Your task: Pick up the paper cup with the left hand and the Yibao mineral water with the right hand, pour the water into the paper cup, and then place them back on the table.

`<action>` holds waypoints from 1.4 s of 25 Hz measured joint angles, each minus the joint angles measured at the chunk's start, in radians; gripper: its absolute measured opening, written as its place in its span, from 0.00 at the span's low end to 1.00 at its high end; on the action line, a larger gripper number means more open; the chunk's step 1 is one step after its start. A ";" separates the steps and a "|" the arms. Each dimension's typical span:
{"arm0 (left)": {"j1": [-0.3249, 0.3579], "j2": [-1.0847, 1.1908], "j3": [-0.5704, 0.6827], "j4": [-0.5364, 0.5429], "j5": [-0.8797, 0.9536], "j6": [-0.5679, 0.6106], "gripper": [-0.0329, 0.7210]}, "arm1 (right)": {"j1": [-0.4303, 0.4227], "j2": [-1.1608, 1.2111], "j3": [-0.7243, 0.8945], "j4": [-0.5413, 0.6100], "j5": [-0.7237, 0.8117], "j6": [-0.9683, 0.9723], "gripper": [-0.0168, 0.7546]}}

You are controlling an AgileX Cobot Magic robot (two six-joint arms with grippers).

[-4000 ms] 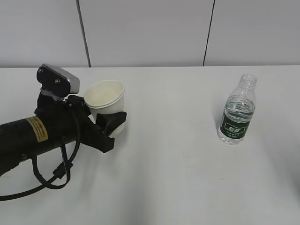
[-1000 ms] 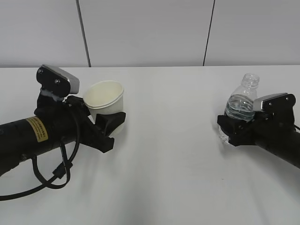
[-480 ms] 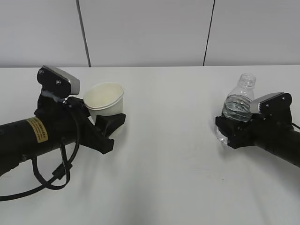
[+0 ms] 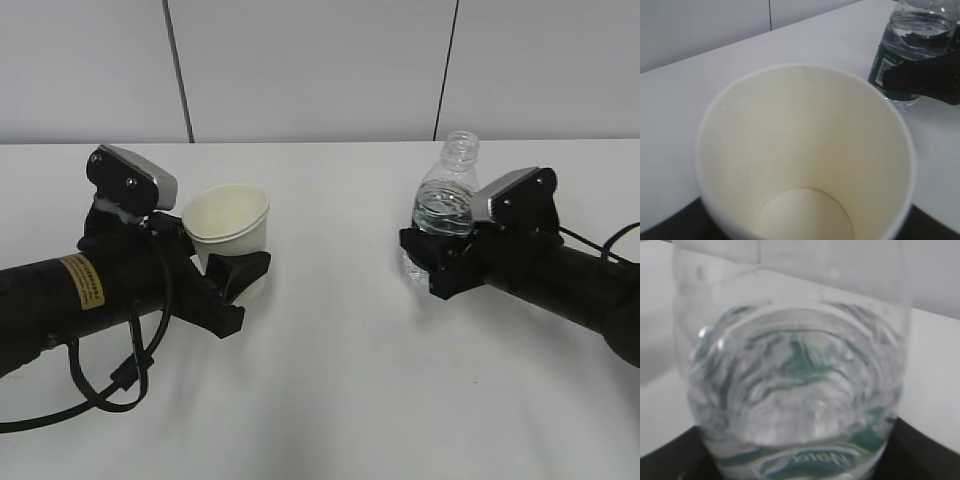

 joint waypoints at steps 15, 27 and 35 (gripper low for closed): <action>0.000 0.000 0.000 0.064 0.013 -0.066 0.59 | 0.217 0.000 -0.317 0.018 0.280 0.011 0.63; 0.000 0.000 0.000 0.093 0.019 -0.067 0.59 | 0.258 0.030 -0.393 -0.035 0.310 0.013 0.63; 0.000 0.000 0.000 0.104 0.022 -0.067 0.59 | 0.276 0.055 -0.434 -0.051 0.312 0.001 0.63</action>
